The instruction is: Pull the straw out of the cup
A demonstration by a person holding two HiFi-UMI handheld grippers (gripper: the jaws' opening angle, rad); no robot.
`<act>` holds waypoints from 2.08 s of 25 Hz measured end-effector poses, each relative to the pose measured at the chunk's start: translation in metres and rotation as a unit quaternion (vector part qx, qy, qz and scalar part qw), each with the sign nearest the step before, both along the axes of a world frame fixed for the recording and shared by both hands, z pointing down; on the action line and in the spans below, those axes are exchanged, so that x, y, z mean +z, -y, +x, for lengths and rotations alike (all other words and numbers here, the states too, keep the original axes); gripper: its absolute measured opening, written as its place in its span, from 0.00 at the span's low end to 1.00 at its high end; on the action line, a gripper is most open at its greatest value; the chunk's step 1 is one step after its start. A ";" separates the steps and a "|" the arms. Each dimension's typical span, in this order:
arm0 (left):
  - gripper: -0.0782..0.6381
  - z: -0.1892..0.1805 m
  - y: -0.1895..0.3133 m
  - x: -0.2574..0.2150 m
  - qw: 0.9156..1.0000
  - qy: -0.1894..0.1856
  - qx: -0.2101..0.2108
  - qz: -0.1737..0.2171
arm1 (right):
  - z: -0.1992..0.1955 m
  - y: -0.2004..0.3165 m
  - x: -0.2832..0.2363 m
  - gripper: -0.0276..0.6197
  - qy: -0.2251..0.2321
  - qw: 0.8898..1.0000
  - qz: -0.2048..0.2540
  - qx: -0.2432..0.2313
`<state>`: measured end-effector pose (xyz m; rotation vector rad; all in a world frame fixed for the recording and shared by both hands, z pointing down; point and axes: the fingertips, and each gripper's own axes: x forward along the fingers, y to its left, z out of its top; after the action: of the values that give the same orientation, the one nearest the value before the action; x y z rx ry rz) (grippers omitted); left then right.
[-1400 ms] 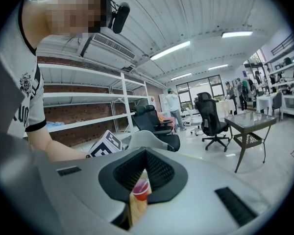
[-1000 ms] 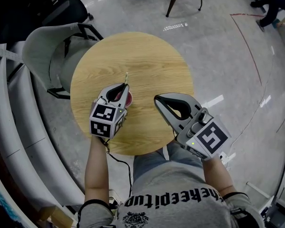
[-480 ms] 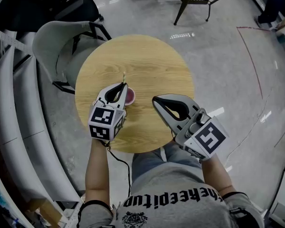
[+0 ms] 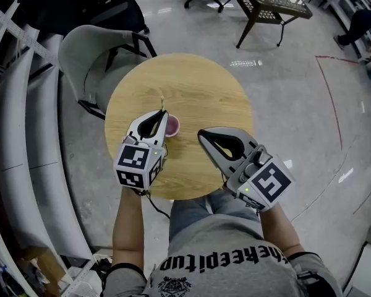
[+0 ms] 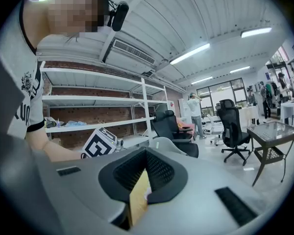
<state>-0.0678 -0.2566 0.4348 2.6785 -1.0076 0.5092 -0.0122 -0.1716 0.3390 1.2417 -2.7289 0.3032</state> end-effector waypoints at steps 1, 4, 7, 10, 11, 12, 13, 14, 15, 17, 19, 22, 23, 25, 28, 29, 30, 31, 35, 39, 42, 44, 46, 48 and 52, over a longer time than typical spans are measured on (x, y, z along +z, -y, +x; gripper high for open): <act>0.20 -0.002 -0.002 -0.005 1.000 -0.003 -0.007 0.004 | -0.001 -0.001 -0.002 0.06 0.001 1.000 0.003 -0.006; 0.19 -0.004 -0.012 -0.021 1.000 -0.011 -0.020 0.016 | -0.004 -0.007 -0.008 0.06 0.002 1.000 -0.001 -0.024; 0.19 -0.004 -0.023 -0.036 0.999 -0.018 -0.027 0.025 | -0.006 -0.011 -0.014 0.06 0.005 0.999 0.005 -0.037; 0.19 -0.008 -0.034 -0.051 0.998 -0.026 -0.044 0.036 | -0.010 -0.016 -0.020 0.06 0.008 0.998 0.010 -0.056; 0.19 -0.010 -0.039 -0.055 0.998 -0.029 -0.050 0.040 | -0.012 -0.018 -0.020 0.06 0.006 0.998 0.005 -0.063; 0.19 -0.011 -0.043 -0.059 0.997 -0.033 -0.054 0.042 | -0.013 -0.021 -0.019 0.06 0.005 0.998 0.003 -0.069; 0.19 -0.012 -0.047 -0.063 0.997 -0.036 -0.059 0.045 | -0.015 -0.022 -0.020 0.06 0.006 0.997 0.004 -0.075; 0.19 -0.014 -0.050 -0.066 0.996 -0.040 -0.063 0.047 | -0.017 -0.023 -0.021 0.06 0.007 0.997 0.005 -0.080; 0.19 -0.015 -0.053 -0.069 0.996 -0.043 -0.067 0.048 | -0.018 -0.023 -0.021 0.06 0.008 0.996 0.007 -0.086; 0.19 -0.017 -0.058 -0.075 0.994 -0.049 -0.076 0.054 | -0.021 -0.023 -0.022 0.06 0.009 0.995 0.010 -0.097; 0.19 -0.020 -0.064 -0.080 0.993 -0.052 -0.085 0.062 | -0.023 -0.026 -0.023 0.06 0.009 0.994 0.012 -0.106; 0.19 -0.025 -0.075 -0.087 0.991 -0.056 -0.099 0.071 | -0.028 -0.029 -0.025 0.06 0.012 0.993 0.020 -0.119; 0.19 -0.027 -0.077 -0.089 0.990 -0.057 -0.104 0.074 | -0.029 -0.029 -0.027 0.06 0.016 0.992 0.026 -0.122; 0.19 -0.029 -0.083 -0.093 0.989 -0.058 -0.113 0.079 | -0.031 -0.029 -0.030 0.06 0.022 0.991 0.035 -0.127; 0.19 -0.030 -0.090 -0.099 0.987 -0.061 -0.124 0.086 | -0.033 -0.032 -0.029 0.06 0.018 0.989 0.029 -0.141; 0.19 -0.030 -0.092 -0.101 0.986 -0.061 -0.127 0.089 | -0.035 -0.032 -0.031 0.06 0.020 0.989 0.034 -0.144; 0.19 -0.031 -0.093 -0.102 0.985 -0.062 -0.130 0.091 | -0.036 -0.031 -0.032 0.06 0.023 0.988 0.039 -0.147; 0.19 -0.032 -0.095 -0.104 0.985 -0.063 -0.134 0.093 | -0.037 -0.031 -0.033 0.06 0.025 0.987 0.042 -0.150; 0.19 -0.033 -0.103 -0.110 0.982 -0.067 -0.146 0.101 | -0.039 -0.036 -0.033 0.06 0.027 0.985 0.044 -0.166; 0.19 -0.031 -0.112 -0.115 0.979 -0.070 -0.155 0.109 | -0.040 -0.041 -0.034 0.06 0.029 0.983 0.048 -0.178; 0.19 -0.029 -0.118 -0.118 0.977 -0.075 -0.162 0.112 | -0.039 -0.044 -0.035 0.06 0.029 0.981 0.050 -0.185; 0.19 -0.028 -0.123 -0.119 0.976 -0.077 -0.166 0.117 | -0.039 -0.047 -0.034 0.06 0.030 0.980 0.051 -0.189; 0.19 -0.028 -0.127 -0.120 0.975 -0.078 -0.169 0.122 | -0.039 -0.050 -0.034 0.06 0.030 0.979 0.053 -0.194; 0.19 -0.027 -0.132 -0.121 0.974 -0.078 -0.171 0.124 | -0.039 -0.053 -0.034 0.06 0.030 0.978 0.054 -0.198; 0.19 -0.026 -0.139 -0.124 0.973 -0.081 -0.177 0.126 | -0.040 -0.058 -0.034 0.06 0.032 0.977 0.054 -0.204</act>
<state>-0.0934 -0.1174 0.3111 2.6019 -1.5430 0.0959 -0.0520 -0.1135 0.3048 0.6686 -2.9995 0.1526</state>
